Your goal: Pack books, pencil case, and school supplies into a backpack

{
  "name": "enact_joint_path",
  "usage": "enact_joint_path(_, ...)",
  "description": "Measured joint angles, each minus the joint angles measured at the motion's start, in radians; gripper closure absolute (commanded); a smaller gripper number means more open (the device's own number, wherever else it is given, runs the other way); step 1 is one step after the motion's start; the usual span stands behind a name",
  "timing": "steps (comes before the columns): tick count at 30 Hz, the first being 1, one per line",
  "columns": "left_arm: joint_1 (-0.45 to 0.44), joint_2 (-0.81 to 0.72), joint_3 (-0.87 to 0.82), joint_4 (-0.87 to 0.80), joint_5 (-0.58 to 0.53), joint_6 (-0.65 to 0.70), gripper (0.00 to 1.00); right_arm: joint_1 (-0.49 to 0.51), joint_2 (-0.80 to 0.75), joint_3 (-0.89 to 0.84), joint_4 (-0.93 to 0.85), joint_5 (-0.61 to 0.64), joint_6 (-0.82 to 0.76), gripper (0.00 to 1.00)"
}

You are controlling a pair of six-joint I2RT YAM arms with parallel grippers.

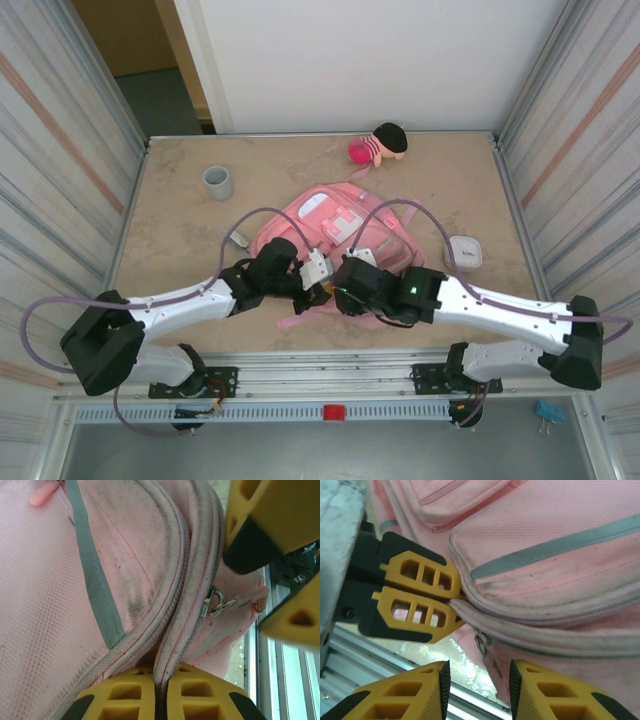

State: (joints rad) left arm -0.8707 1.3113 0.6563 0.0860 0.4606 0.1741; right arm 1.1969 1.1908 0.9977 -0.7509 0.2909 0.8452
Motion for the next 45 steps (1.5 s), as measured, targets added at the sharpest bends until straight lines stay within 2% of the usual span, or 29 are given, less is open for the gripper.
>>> enact_joint_path(5,0.000,0.000,0.000,0.000,0.000,-0.007,1.00,0.000,0.041,0.007,-0.005,0.005,0.000,0.68)
enact_joint_path(8,0.000,-0.001,0.000,0.000,0.000,-0.008,1.00,0.000,0.051,0.007,-0.010,0.010,0.003,0.76)
enact_joint_path(12,0.000,-0.002,0.000,0.000,0.000,-0.015,1.00,0.000,0.058,0.009,-0.035,0.035,0.018,0.83)
enact_joint_path(17,0.000,-0.006,0.000,0.016,0.000,-0.016,1.00,0.006,0.062,0.034,-0.070,0.056,0.046,1.00)
enact_joint_path(25,0.000,-0.014,0.000,0.023,-0.008,-0.014,1.00,-0.017,0.017,0.049,-0.138,0.071,0.038,1.00)
enact_joint_path(32,0.001,-0.022,0.001,0.022,-0.016,-0.005,1.00,-0.111,-0.116,0.026,-0.171,0.000,-0.001,1.00)
enact_joint_path(41,0.006,-0.027,0.001,-0.007,-0.015,0.012,0.99,-0.240,-0.204,-0.053,-0.179,-0.087,-0.034,1.00)
enact_joint_path(43,0.006,-0.038,0.001,-0.017,-0.015,0.006,0.84,-0.250,-0.226,-0.072,-0.158,-0.114,-0.047,1.00)
enact_joint_path(45,0.010,-0.059,0.000,-0.035,-0.010,-0.017,0.62,-0.251,-0.240,-0.086,-0.138,-0.136,-0.055,1.00)
